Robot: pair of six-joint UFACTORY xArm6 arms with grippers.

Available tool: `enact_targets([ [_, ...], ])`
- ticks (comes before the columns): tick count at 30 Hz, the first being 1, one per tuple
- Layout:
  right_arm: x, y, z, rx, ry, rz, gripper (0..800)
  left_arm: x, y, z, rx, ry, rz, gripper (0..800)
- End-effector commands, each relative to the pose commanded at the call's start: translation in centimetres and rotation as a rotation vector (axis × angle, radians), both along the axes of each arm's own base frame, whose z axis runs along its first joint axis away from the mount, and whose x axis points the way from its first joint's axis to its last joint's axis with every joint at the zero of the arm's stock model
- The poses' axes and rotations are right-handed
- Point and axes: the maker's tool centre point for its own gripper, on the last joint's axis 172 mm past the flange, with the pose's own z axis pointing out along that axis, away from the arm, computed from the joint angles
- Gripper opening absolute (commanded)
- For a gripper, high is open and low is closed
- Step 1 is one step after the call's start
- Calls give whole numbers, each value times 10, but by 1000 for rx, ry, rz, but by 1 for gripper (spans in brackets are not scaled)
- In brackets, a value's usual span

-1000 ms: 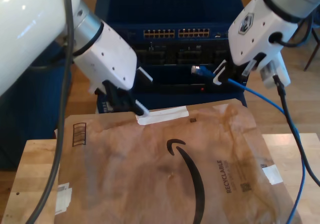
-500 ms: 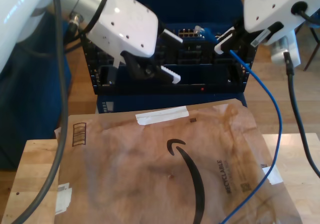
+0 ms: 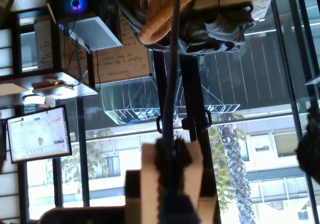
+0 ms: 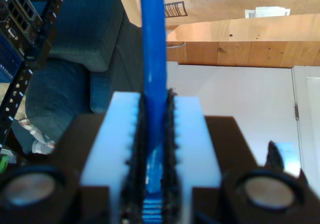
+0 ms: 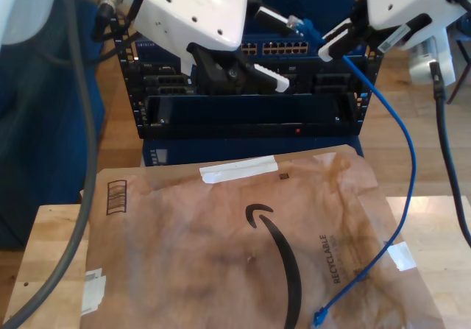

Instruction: Grab the cable and plug it in

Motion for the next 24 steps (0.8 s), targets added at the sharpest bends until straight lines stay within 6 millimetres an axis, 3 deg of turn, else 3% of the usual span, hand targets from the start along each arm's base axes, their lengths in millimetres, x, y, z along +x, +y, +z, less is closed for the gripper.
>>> enact_targets([
  [4,-5,1,-8,2,15,3,1,-9,-4,8,-54,69,-19,795],
  [9,-8,1,-7,2,10,4,1,0,8,21,-88,130,-29,794],
  [24,-3,4,-2,9,0,3,1,-1,9,23,-89,132,-30,790],
])
